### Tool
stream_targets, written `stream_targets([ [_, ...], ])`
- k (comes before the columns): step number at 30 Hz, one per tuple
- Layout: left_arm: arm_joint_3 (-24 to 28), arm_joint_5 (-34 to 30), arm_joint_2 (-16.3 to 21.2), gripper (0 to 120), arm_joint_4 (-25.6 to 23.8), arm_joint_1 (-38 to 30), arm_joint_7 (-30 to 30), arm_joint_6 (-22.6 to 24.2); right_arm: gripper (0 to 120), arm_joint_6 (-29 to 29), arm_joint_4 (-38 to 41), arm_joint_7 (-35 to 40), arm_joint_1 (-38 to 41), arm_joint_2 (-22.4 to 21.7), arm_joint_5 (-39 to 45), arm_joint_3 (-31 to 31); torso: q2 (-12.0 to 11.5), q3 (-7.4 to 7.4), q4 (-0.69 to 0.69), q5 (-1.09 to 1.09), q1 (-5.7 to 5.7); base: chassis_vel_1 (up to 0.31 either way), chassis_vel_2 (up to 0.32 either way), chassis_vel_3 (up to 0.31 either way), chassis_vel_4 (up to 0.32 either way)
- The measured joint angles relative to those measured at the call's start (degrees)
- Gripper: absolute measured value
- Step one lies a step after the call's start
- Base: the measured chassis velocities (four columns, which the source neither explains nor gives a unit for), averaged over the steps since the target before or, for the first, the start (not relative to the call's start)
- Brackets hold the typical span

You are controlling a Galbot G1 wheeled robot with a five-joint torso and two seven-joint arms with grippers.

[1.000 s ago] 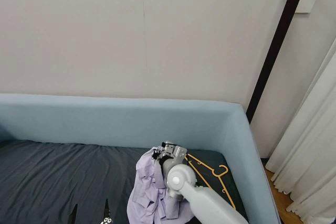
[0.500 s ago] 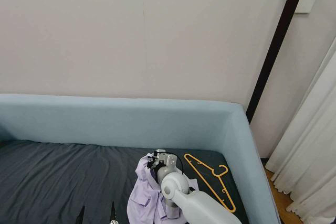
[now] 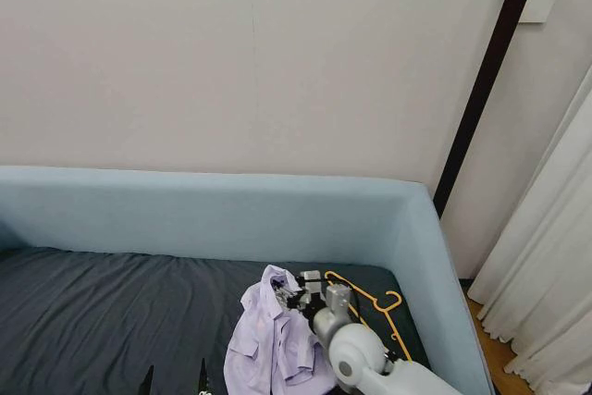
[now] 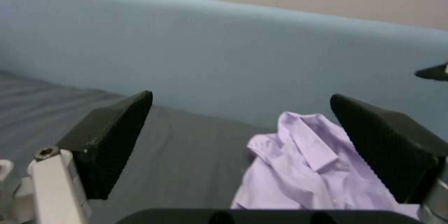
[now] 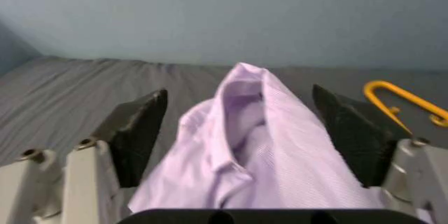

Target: Pick up the clothes from the sofa and hang them on the clothes hanger.

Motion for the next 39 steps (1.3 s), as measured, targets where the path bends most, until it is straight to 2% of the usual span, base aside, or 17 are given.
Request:
stream_targets([
  [1,0.00,0.00,0.00,100,0.00,0.00,0.00,0.00,85,0.00,0.00,0.00,0.00,0.00,0.00,0.00,0.00,0.00,0.00,0.00,0.00,0.000,0.000,0.000,0.000],
  [5,5.38,-5.09,3.30,99,-0.08,-4.39,-3.51,6.99,99,0.29,3.78,-1.50,-6.81,-4.83,-0.46,6.09,0.00,0.00,-0.02,0.00,0.00,0.000,0.000,0.000,0.000],
  [7,6.25,-6.46,4.31,99,-0.09,-5.60,-4.11,8.59,100,0.30,4.58,-1.58,-8.12,-5.59,-0.49,7.56,0.00,0.00,-0.02,-0.01,0.00,0.000,0.000,0.000,0.000],
  [10,7.72,-11.26,8.54,99,-0.54,-8.93,-5.39,12.63,100,0.30,6.26,-1.64,-11.91,-6.98,-0.72,12.11,0.00,0.00,0.00,-0.01,0.00,0.000,0.000,0.000,0.000],
  [11,7.93,-12.84,10.21,99,-0.66,-9.95,-5.44,13.47,100,0.30,6.47,-1.64,-12.76,-7.12,-0.85,13.19,0.00,0.00,0.01,-0.01,0.00,0.000,0.000,0.000,0.000],
  [12,7.93,-12.84,10.21,99,-0.66,-9.95,-5.44,13.47,100,0.30,6.47,-1.64,-12.76,-7.12,-0.85,13.19,0.00,0.00,0.01,-0.01,0.00,0.000,0.000,0.000,0.000],
  [16,10.07,-18.28,17.26,99,0.54,-16.45,-6.84,16.88,100,0.47,7.37,-1.44,-16.63,-7.27,-1.76,17.19,-0.01,0.00,0.02,-0.02,0.00,0.000,0.000,0.000,0.000],
  [17,10.07,-18.28,17.26,99,0.54,-16.45,-6.84,16.88,100,0.47,7.37,-1.44,-16.63,-7.27,-1.76,17.19,-0.01,0.00,0.02,-0.02,0.00,0.000,0.000,0.000,0.000],
  [21,15.45,-21.78,21.78,99,2.16,-24.11,-9.59,22.26,100,0.57,8.11,-1.02,-19.54,-7.18,-2.71,19.68,-0.01,0.00,-0.02,-0.02,0.00,0.000,0.000,0.000,0.000],
  [22,17.94,-23.17,23.29,99,2.74,-26.54,-11.28,25.40,100,0.63,8.20,-0.82,-20.40,-7.04,-3.06,20.27,0.00,0.01,-0.03,-0.03,0.00,0.000,0.000,0.000,0.000],
  [23,17.94,-23.17,23.29,99,2.74,-26.54,-11.28,25.40,100,0.63,8.20,-0.82,-20.40,-7.04,-3.06,20.27,0.00,0.01,-0.03,-0.03,0.00,0.000,0.000,0.000,0.000],
  [26,22.40,-25.75,24.95,99,3.62,-29.85,-14.54,29.50,100,0.65,8.20,-0.55,-21.24,-6.57,-3.57,20.59,-0.01,0.01,0.03,-0.01,0.00,0.000,0.000,0.000,0.000],
  [27,22.40,-25.75,24.95,99,3.62,-29.85,-14.54,29.50,100,0.65,8.20,-0.55,-21.24,-6.57,-3.57,20.59,-0.01,0.01,0.03,-0.01,0.00,0.000,0.000,0.000,0.000],
  [29,25.50,-26.81,24.85,99,4.80,-32.32,-16.62,31.09,100,0.65,8.36,-0.30,-22.05,-6.40,-3.90,20.86,-0.01,0.01,0.03,-0.02,0.01,0.000,0.000,0.000,0.000],
  [32,28.30,-27.96,22.70,98,6.48,-35.64,-19.44,32.97,100,0.66,8.40,0.01,-22.38,-6.32,-4.09,20.94,-0.01,0.01,-0.01,-0.02,0.00,0.000,0.000,0.000,0.000],
  [39,32.19,-31.05,15.01,96,11.23,-44.03,-26.21,36.80,100,0.65,8.46,0.39,-22.99,-6.43,-4.18,20.93,-0.01,0.01,-0.01,-0.01,0.00,0.000,0.000,0.000,0.000],
])
